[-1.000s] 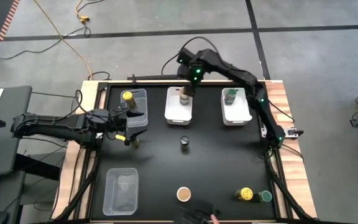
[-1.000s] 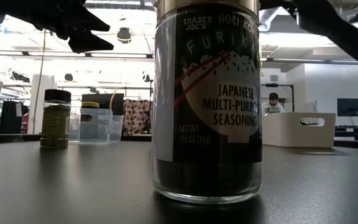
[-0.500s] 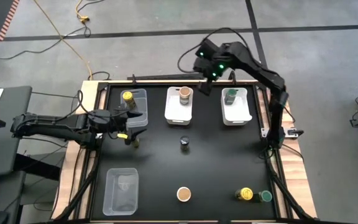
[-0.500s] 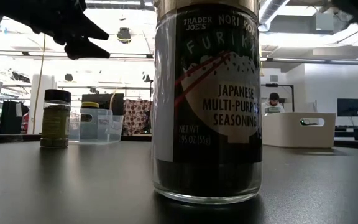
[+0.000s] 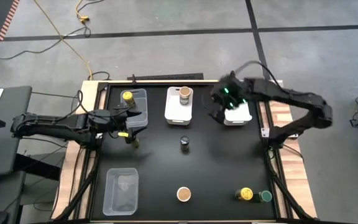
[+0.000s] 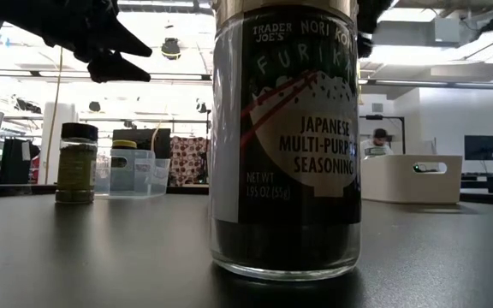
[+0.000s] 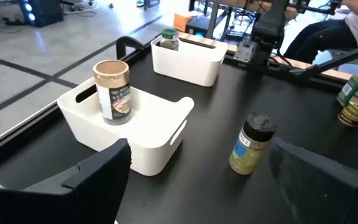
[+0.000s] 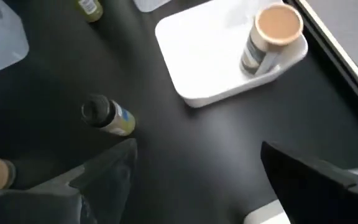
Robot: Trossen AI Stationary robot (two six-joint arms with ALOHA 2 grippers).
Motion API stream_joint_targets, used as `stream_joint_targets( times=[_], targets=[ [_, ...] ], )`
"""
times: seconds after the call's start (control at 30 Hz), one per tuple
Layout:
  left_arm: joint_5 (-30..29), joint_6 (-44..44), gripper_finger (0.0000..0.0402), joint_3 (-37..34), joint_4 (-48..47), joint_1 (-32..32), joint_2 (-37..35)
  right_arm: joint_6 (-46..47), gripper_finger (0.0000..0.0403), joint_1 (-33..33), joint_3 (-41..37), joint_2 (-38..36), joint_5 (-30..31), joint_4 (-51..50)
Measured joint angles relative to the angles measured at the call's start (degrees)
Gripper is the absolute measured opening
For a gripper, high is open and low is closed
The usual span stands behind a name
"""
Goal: Sort spices by type
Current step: Put the left black spice bottle into the bottom transparent bin
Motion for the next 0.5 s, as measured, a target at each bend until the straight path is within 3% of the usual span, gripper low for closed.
stream_joint_targets(
  times=[0.17, 0.5],
  targets=[
    [-2.0, -0.5, 0.0354, 3.8, -5.3, 0.0, 1.5, 8.5, 0.0372, 6.8, -11.9, -11.0, 9.1, 1.2],
    [-3.2, 3.2, 0.0349, 14.0, -9.5, -0.6, 12.1, 25.1, 0.0372, 21.2, -25.4, -27.2, 23.5, 1.0]
  ],
)
